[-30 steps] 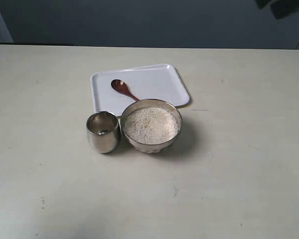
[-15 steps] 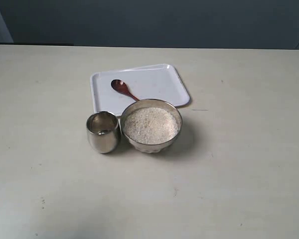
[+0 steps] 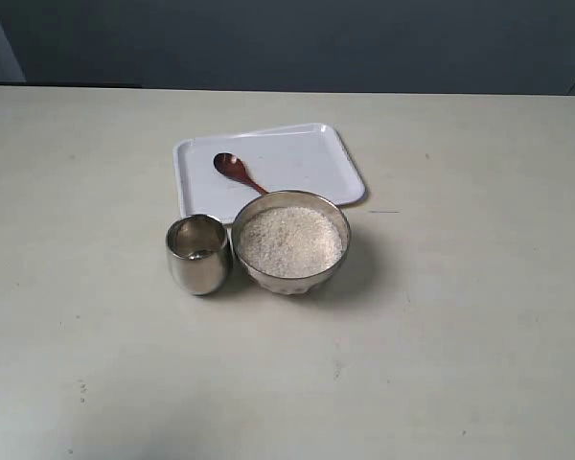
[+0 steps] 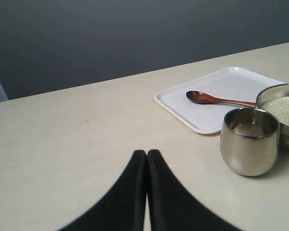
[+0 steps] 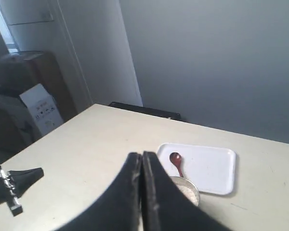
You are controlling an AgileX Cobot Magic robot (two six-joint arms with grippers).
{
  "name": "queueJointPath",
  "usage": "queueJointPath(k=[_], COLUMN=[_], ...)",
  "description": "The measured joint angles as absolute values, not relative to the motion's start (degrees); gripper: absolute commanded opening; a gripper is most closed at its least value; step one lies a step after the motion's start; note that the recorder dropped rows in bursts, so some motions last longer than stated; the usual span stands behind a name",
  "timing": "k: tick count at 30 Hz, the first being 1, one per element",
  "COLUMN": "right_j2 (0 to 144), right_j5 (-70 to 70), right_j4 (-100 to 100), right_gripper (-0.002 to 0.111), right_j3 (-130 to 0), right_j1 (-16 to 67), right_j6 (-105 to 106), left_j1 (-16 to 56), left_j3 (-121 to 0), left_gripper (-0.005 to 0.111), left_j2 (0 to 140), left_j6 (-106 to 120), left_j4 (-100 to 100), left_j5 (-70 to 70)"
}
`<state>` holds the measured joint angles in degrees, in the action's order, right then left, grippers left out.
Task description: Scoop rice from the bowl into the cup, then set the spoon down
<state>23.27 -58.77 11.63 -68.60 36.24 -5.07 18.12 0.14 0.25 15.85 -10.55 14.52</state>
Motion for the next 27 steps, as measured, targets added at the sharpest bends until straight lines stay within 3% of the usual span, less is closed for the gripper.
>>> queueJointPath(k=[4,8,17,27], right_j2=[22.99,18.26,7.39,0.37], right_j5=[-51.76,-46.40,-40.52,-25.43], right_j4=[9.02,8.57,7.01,8.14], right_gripper=[-0.001,-0.001,-0.001,-0.001], right_j3=[-58.74,-46.19,-29.07,-11.46], right_j1=[33.59,18.83,-1.31,-5.59], right_j6=[-2.64,1.25,3.13,4.99], left_j1=[18.12,18.12,18.12,18.12], left_j3=[0.14,0.14,0.14,0.14], left_gripper=[0.001,0.001,0.001,0.001], left_j2=[0.25,0.25,0.25,0.25], left_j6=[15.85,15.85,15.85,15.85], left_j4=[-10.55,-10.55,-10.55,-10.55], left_j5=[14.52,14.52,14.52,14.52])
